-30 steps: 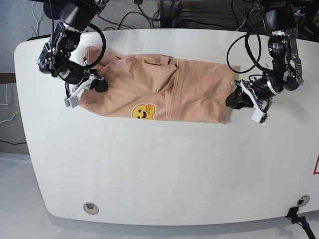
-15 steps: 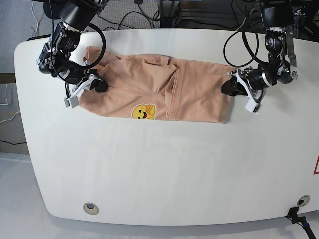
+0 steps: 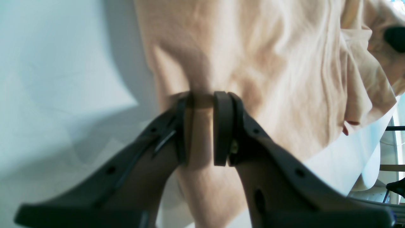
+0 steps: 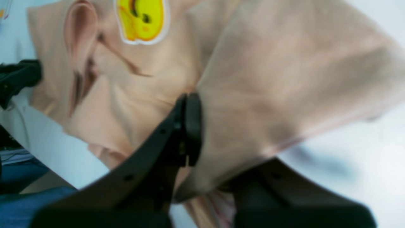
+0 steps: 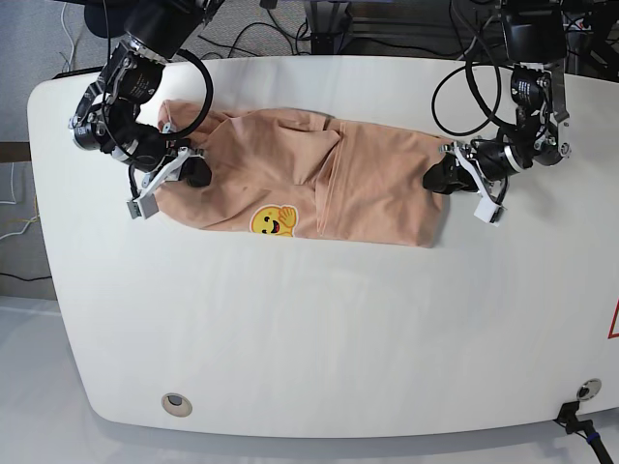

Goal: Fold the T-shirt properly
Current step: 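Grasp the strip end with the right gripper while the left holds, then fold the strip end with the right gripper toward the left gripper, then grasp the folded bundle with both grippers and fold it over again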

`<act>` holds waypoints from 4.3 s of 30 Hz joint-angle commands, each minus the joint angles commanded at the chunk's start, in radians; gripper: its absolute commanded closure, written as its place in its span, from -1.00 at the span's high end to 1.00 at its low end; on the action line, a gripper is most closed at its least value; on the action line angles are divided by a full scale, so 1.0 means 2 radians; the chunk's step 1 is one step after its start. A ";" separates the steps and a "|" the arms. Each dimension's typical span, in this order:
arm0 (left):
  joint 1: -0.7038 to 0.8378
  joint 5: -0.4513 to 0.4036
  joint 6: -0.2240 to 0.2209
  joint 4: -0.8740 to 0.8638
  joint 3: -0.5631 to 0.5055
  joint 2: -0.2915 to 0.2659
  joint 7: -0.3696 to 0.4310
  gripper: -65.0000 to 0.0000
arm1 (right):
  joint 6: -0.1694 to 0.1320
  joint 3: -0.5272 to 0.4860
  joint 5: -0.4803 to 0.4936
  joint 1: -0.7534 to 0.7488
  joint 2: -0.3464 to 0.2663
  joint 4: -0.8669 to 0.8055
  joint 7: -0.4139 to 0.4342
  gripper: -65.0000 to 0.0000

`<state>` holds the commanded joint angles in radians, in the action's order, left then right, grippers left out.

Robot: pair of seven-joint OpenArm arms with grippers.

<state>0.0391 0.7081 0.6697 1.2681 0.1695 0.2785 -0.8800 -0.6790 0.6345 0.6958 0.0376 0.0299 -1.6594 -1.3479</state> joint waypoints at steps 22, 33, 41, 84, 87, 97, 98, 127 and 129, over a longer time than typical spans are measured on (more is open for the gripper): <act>0.007 0.001 0.000 0.000 -0.004 -0.002 -0.002 -0.67 | -0.001 -0.213 0.000 0.029 0.064 -0.073 0.014 -1.00; 0.003 -0.003 0.000 0.000 -0.021 -0.032 -0.002 -0.67 | -0.002 -0.325 -0.001 0.029 0.064 -0.072 0.041 -1.00; 0.002 0.001 -0.001 0.001 -0.064 -0.049 0.000 -0.67 | -0.002 -0.328 0.000 0.029 0.064 -0.051 0.041 -1.00; 0.030 0.118 0.001 0.140 -0.003 0.061 -0.050 -0.67 | -0.002 -0.517 -0.214 0.048 0.064 -0.102 0.065 0.35; 0.030 0.120 0.001 0.140 -0.003 0.060 -0.050 -0.67 | -0.002 -0.489 -0.232 0.054 0.061 -0.100 0.065 0.35; 0.033 0.120 0.014 0.209 -0.066 0.059 -0.050 -0.67 | -0.002 -0.445 -0.299 0.080 -0.005 -0.099 0.068 0.35; 0.033 0.121 0.014 0.213 -0.085 0.058 -0.050 -0.67 | -0.002 -0.439 -0.299 0.086 -0.005 -0.098 0.068 0.34; 0.011 0.035 0.014 0.142 -0.202 -0.040 -0.048 -1.00 | 0.046 -0.424 -0.300 0.150 -0.018 0.181 0.351 -1.00; -0.004 0.035 0.014 0.115 -0.209 -0.039 -0.048 -1.00 | 0.050 -0.423 -0.300 0.148 -0.021 0.185 0.353 -1.00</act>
<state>0.0315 0.7787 0.6981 1.4983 -0.2478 0.2002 -0.9766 -0.5792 -0.2110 0.0959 0.3337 -0.0115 -1.2896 -0.6421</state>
